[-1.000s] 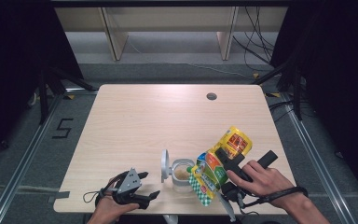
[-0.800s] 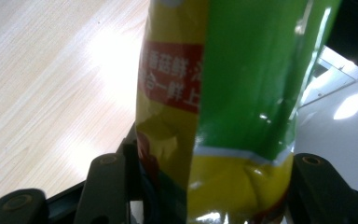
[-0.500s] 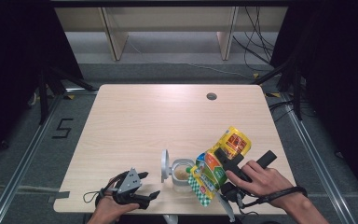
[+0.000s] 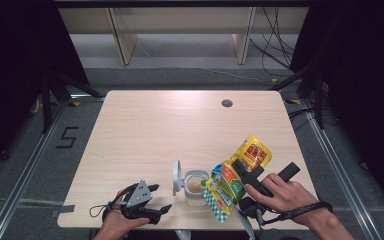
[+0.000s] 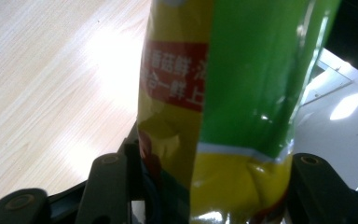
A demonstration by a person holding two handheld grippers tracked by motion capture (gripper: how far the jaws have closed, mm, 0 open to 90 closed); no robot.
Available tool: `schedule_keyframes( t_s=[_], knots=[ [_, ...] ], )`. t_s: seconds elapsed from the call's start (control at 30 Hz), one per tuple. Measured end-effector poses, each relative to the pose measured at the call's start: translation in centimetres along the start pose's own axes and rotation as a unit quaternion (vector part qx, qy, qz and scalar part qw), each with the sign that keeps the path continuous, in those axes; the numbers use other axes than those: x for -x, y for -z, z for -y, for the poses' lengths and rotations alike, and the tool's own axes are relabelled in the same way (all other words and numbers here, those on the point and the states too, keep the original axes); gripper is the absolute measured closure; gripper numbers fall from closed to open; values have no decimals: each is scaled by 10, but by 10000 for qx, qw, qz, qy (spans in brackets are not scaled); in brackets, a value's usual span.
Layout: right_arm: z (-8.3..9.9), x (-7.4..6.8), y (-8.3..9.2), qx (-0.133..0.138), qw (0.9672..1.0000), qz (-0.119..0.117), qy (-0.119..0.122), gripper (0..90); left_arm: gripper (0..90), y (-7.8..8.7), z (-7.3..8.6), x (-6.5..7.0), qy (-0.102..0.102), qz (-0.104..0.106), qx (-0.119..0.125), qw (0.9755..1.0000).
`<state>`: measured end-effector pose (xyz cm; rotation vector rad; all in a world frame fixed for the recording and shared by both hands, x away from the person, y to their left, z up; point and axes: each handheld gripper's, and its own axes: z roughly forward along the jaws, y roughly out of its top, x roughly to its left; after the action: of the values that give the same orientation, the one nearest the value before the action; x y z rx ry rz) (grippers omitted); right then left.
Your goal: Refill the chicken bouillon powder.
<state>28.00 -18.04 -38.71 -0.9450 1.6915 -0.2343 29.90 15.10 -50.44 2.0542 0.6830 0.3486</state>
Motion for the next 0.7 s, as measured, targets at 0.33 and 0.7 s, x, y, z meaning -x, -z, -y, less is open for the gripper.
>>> schedule_keyframes(
  t_s=[0.33,0.7],
  knots=[
    [2,-1,6,-46,10000,-2,-5,524,226,0,0,1,7,-35,6,10000],
    [4,-2,12,-69,10000,8,-24,526,226,0,0,0,-40,-40,-36,10000]
  ],
)
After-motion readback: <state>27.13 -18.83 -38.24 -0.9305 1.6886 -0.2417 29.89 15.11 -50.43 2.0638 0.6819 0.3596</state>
